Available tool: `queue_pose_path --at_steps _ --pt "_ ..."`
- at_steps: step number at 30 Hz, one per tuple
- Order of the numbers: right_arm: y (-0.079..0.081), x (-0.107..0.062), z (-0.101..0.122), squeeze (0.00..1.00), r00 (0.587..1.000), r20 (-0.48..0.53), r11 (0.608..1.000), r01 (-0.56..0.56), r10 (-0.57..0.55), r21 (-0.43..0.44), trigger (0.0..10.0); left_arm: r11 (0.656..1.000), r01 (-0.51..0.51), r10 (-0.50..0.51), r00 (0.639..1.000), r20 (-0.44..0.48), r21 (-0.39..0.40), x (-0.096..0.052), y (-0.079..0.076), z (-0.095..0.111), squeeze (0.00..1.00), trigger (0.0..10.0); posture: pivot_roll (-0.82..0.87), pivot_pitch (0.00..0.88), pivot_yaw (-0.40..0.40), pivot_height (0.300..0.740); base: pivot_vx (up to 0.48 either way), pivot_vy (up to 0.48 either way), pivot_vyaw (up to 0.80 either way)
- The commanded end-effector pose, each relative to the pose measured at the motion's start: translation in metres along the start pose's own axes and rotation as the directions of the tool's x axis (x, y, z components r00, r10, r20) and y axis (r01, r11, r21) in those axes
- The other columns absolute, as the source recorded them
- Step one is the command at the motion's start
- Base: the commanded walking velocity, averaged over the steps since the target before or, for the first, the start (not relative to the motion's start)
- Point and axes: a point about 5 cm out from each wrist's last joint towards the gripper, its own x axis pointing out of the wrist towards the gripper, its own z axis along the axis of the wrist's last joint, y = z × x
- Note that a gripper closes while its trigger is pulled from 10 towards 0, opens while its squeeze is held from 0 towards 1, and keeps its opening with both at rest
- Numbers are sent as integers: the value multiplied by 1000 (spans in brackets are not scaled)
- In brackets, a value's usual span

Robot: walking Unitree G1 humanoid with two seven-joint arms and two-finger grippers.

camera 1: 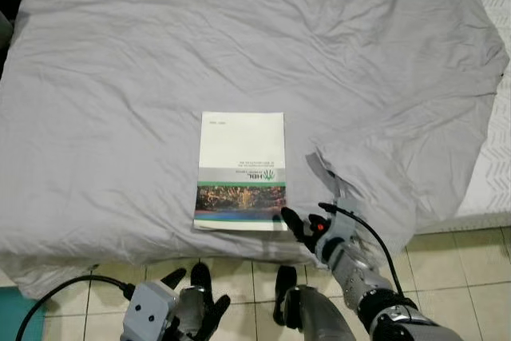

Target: Clean up the room

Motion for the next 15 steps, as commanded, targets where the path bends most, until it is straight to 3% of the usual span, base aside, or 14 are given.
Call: queue_pose_path --at_steps 1,6,10,15 --pt "-4 -5 -19 0 998 -44 996 38 -34 78 10000 1000 -3 2 999 -38 -17 -8 -5 -4 0 10000 233 631 -38 740 0 0 0" --pt "2 -2 -17 0 999 -27 994 30 -28 106 10000 1000 -7 7 999 -50 6 -12 -8 -7 0 10000 241 632 -49 740 0 0 0" --pt "13 3 -17 0 999 -31 996 8 -5 88 10000 996 -56 59 997 -46 67 -13 -7 -11 0 10000 255 640 -55 740 0 0 0" --pt "19 6 -17 0 1000 -25 996 -6 8 86 10000 996 -65 67 997 -28 61 -14 -11 -5 0 10000 258 647 -58 740 0 0 0"
